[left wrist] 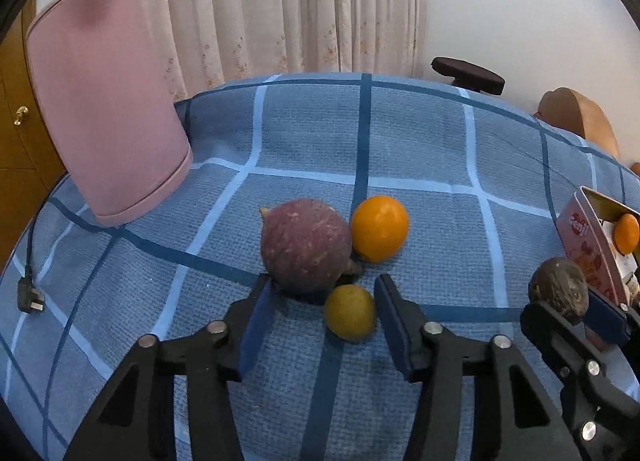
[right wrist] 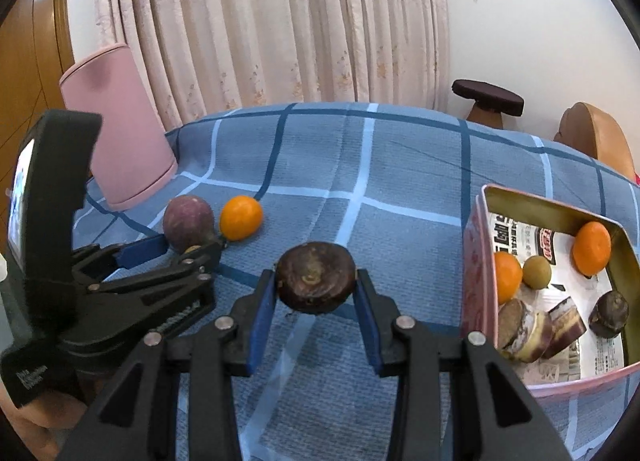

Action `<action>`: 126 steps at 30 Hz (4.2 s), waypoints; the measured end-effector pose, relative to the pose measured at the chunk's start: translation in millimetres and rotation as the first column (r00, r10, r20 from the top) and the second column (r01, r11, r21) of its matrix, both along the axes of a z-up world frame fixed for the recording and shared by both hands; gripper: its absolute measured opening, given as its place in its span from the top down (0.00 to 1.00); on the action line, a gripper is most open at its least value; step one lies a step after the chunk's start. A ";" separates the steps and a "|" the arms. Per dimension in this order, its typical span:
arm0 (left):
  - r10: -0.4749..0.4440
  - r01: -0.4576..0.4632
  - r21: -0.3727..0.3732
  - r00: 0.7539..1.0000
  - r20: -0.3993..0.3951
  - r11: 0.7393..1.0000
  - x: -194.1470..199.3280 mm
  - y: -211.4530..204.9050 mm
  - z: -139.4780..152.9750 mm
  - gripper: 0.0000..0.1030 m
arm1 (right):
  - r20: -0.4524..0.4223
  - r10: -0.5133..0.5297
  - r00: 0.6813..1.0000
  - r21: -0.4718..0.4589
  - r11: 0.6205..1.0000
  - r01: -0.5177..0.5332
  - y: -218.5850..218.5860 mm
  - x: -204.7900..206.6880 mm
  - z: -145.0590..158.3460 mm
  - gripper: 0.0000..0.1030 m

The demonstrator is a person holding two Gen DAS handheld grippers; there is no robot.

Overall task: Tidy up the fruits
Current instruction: 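Grasp the small yellow fruit with the left tool while the right tool holds the brown fruit, then lower the yellow and brown fruits into the pink tin and open both tools, then withdraw both tools from the tin toward the purple fruit and orange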

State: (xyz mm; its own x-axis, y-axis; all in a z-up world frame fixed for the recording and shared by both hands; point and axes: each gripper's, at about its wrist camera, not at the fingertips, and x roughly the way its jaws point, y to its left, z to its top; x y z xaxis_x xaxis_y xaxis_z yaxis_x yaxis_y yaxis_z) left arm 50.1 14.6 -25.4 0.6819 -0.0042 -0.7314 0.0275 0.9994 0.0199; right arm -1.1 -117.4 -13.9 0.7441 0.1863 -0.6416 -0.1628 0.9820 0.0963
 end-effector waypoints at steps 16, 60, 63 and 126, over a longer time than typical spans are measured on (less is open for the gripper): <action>-0.129 0.193 -0.266 0.963 0.237 0.944 -43.0 6.7 28.8 0.75 | 0.164 -0.059 0.985 -0.034 0.997 0.065 -6.8 -21.6 19.5 0.59; -0.337 0.420 -0.183 0.870 0.360 0.889 -67.3 -106.4 54.5 0.75 | 0.276 -0.252 0.927 0.020 0.966 0.257 -123.7 -59.9 44.9 0.59; -0.348 0.438 -0.193 0.861 0.371 0.878 -68.2 -117.1 58.7 0.75 | 0.269 -0.286 0.920 0.040 0.957 0.286 -140.9 -60.0 46.0 0.59; -0.225 0.233 0.016 0.913 0.341 0.972 -48.1 -147.5 44.1 0.22 | 0.451 -0.457 0.766 0.038 0.868 0.496 -193.8 -78.7 48.5 0.00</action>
